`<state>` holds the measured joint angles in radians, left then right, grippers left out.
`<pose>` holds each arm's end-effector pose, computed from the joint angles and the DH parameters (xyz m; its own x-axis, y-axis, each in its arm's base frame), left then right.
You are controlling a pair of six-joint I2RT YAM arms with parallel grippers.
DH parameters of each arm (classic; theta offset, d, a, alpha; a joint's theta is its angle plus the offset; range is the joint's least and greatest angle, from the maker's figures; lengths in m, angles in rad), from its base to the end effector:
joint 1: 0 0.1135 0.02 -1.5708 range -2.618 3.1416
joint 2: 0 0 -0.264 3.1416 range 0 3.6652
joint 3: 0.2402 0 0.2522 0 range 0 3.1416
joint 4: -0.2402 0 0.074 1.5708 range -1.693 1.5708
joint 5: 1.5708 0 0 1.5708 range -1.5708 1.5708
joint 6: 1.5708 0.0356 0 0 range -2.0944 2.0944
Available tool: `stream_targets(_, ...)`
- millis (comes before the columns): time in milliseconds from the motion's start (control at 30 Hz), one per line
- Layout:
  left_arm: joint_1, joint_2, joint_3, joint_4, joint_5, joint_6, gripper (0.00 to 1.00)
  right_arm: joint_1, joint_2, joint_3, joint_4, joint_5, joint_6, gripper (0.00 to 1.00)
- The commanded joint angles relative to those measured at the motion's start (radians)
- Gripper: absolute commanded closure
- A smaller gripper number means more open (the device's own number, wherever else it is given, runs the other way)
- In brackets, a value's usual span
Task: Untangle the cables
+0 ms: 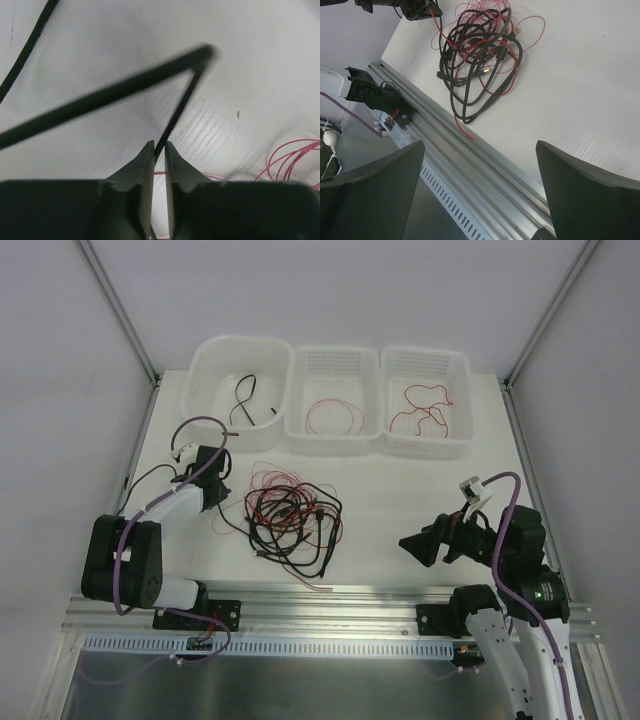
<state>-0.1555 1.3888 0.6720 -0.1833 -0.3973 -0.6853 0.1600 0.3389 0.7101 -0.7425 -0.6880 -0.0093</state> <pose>0.2617 -0.0271 0.1738 -0.5392 -0.5062 -0.6731 -0.5632 0.8109 -0.1587 0.0676 0.0338 0.3092 -0.3516 -0.0640 -0.9340 -0.7105 0.6678 0.2217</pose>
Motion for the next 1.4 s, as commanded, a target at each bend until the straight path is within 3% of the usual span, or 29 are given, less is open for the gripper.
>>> stream_targets(0, 0.008, -0.014, 0.026, 0.021, 0.028, 0.015, 0.92, 0.016, 0.025, -0.017, 0.095, -0.056, 0.054, 0.00)
stream_targets(67, 0.008, -0.017, 0.021, 0.021, 0.028, 0.024, 1.00, 0.029, 0.031, -0.018, 0.121, -0.054, 0.066, 0.00)
stream_targets(200, 0.007, -0.072, 0.012, 0.021, 0.087, 0.049, 1.00, 0.081, 0.052, -0.012, 0.166, -0.015, 0.104, 0.00)
stream_targets(400, -0.006, -0.223, 0.005, 0.021, 0.179, 0.107, 1.00, 0.272, 0.129, -0.006, 0.242, 0.131, 0.169, 0.01)
stream_targets(567, -0.041, -0.373, 0.005, -0.005, 0.258, 0.150, 1.00, 0.610, 0.319, 0.069, 0.264, 0.356, 0.152, 0.00)
stream_targets(667, -0.047, -0.471, 0.006, -0.039, 0.310, 0.191, 1.00, 0.800, 0.505, 0.210, 0.210, 0.600, 0.094, 0.00)
stream_targets(733, -0.047, -0.528, 0.008, -0.062, 0.331, 0.217, 1.00, 0.892, 0.596, 0.316, 0.200, 0.663, 0.045, 0.00)
stream_targets(833, -0.047, -0.652, 0.008, -0.077, 0.394, 0.260, 1.00, 0.928, 0.750, 0.428, 0.218, 0.682, 0.016, 0.01)
stream_targets(967, -0.047, -0.796, 0.015, -0.100, 0.523, 0.273, 1.00, 0.929, 0.931, 0.532, 0.259, 0.653, 0.015, 0.14)
stream_targets(1200, -0.047, -0.899, 0.031, -0.145, 0.644, 0.244, 1.00, 0.928, 1.206, 0.652, 0.334, 0.620, 0.020, 0.18)
stream_targets(1367, -0.047, -0.925, 0.043, -0.156, 0.712, 0.201, 1.00, 0.928, 1.364, 0.699, 0.402, 0.721, 0.025, 0.18)
